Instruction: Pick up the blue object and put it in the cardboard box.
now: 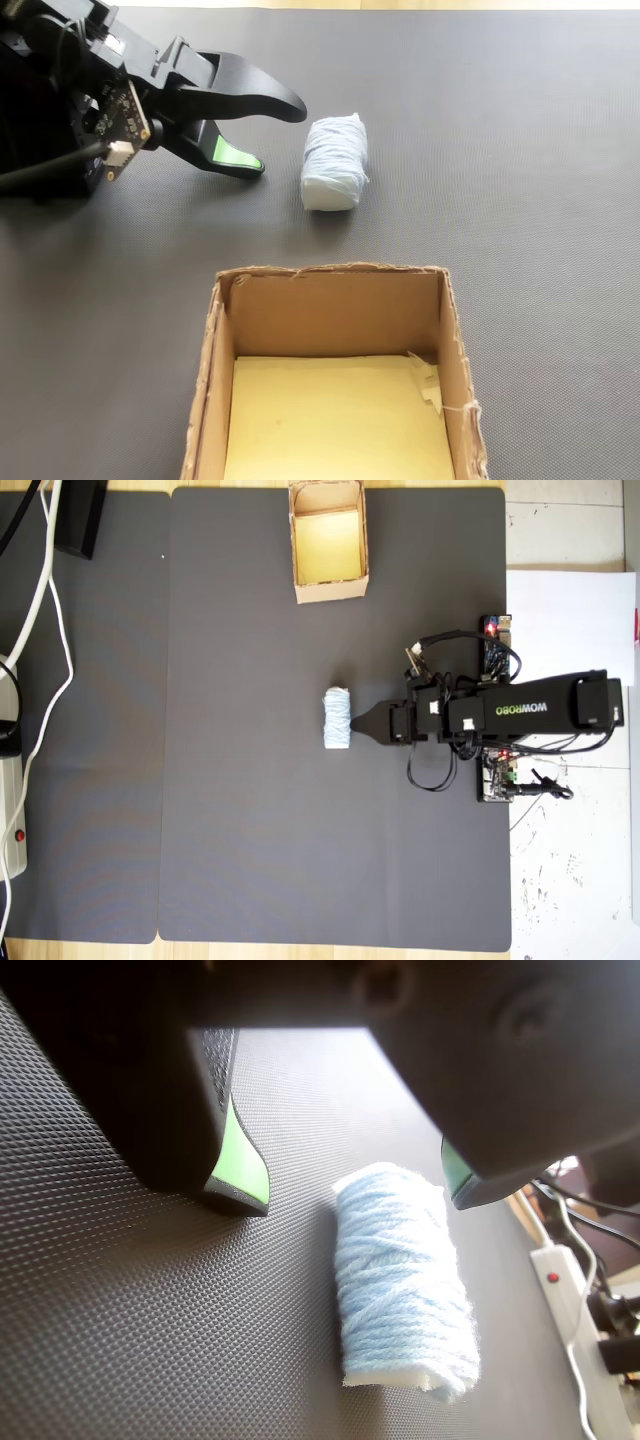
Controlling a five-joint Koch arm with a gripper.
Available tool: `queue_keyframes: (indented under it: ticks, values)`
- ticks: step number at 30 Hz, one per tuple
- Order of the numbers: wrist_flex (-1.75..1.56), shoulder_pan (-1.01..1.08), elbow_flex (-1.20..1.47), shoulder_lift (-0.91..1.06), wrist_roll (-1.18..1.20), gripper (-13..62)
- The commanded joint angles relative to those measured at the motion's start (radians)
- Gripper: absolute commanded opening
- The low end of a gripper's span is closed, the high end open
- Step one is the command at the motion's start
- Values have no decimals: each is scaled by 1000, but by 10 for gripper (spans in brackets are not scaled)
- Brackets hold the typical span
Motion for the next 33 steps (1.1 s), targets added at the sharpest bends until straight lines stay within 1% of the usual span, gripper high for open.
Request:
queue_keyframes:
  ticks: [1,4,12,22,26,27,28,29,33]
  values:
    - [41,0,38,92,17,342]
    - [-58,2,38,92,15,341]
    - [-202,2,29,91,14,340]
    - [-209,3,-58,91,18,340]
    - [-84,5,-146,89,20,341]
    - [-28,9,-183,84,20,341]
    - [104,25,-272,78,21,340]
    - [132,26,-290,77,21,340]
    - [342,48,-417,-8,23,339]
